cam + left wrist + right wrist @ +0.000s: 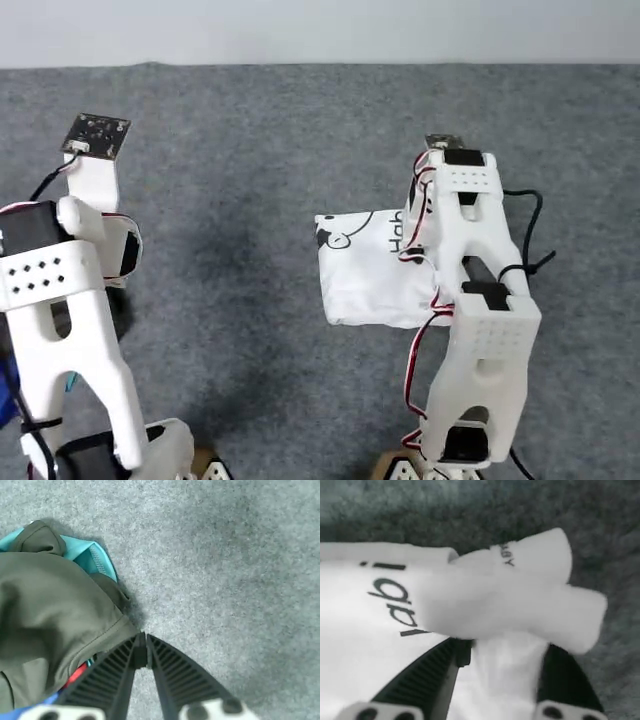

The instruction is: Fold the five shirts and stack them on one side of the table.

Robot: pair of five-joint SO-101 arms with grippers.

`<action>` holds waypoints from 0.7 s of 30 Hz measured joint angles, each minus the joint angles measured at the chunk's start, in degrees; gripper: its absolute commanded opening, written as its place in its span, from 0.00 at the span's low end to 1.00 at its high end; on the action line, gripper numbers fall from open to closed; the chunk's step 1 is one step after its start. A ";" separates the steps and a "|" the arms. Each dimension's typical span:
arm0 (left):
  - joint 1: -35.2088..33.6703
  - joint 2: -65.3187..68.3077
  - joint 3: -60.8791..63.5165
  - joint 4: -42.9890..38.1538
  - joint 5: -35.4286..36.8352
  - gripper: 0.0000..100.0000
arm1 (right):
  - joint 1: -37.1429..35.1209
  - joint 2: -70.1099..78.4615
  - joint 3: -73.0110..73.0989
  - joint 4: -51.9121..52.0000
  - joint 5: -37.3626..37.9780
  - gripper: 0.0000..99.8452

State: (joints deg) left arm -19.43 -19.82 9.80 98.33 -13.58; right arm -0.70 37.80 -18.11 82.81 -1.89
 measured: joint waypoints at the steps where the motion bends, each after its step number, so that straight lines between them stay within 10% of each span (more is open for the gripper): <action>1: 0.00 0.00 0.00 0.00 0.00 0.00 | 0.09 0.26 -0.53 0.62 0.00 0.03; 11: 0.00 0.00 0.00 0.00 -0.18 0.00 | 5.01 0.97 -10.64 11.16 3.78 0.01; 21: 0.00 0.00 0.00 -0.26 -0.18 0.00 | 10.37 2.73 -25.05 1.23 37.98 0.01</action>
State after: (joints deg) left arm -19.43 -19.82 9.80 98.07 -13.76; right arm 9.67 40.53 -43.16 84.04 36.09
